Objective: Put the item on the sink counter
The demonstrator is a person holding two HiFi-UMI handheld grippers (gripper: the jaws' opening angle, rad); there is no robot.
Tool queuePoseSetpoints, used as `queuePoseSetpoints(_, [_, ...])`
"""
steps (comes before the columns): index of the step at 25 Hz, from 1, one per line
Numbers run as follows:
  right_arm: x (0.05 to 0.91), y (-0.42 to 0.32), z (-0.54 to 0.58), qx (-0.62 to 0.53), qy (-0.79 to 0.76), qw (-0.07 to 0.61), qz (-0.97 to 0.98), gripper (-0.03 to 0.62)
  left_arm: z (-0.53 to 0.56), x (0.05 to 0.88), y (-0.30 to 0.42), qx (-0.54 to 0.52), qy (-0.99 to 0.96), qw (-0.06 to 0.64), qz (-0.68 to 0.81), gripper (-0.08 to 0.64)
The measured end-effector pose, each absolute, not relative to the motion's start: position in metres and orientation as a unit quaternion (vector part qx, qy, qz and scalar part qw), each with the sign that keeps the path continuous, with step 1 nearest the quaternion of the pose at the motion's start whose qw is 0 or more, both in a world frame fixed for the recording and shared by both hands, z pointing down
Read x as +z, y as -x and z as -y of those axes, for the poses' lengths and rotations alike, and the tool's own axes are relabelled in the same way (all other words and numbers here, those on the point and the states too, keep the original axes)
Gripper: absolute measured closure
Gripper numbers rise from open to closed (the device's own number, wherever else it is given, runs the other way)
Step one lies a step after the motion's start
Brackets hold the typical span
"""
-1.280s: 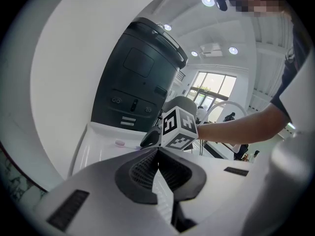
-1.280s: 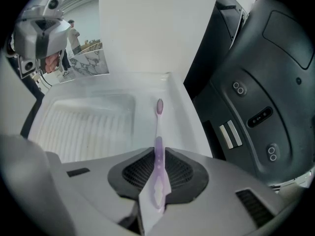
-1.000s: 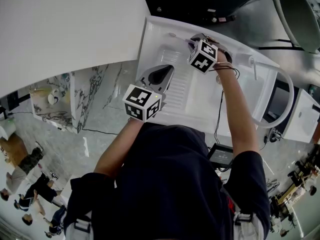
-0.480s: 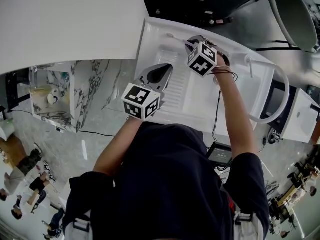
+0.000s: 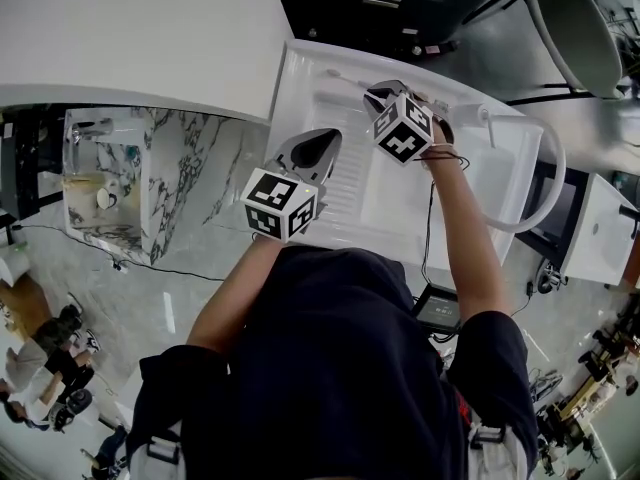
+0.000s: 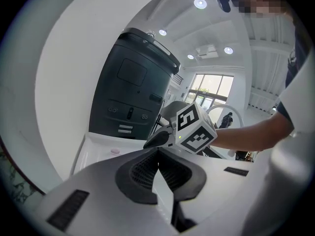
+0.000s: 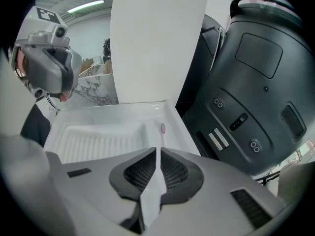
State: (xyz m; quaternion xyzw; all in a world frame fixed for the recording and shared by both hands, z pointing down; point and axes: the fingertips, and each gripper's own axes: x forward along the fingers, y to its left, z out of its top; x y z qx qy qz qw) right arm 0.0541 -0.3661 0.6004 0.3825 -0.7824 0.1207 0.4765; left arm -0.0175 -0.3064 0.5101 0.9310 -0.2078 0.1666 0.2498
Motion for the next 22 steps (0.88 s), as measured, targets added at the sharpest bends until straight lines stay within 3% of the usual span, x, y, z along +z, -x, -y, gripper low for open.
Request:
queuePoseSetpoints(12, [0.543,-0.059,0.340,0.125,-0.463,0.395,0.783,0.552,0.292,0.485,0.014,0.151,-0.935,0.223,0.230,0.549])
queuePoseSetpoints(22, [0.493,-0.056,0.306,0.141,-0.491,0.282,0.812,0.552,0.266,0.462,0.002,0.137,-0.938,0.200,0.247,0.549])
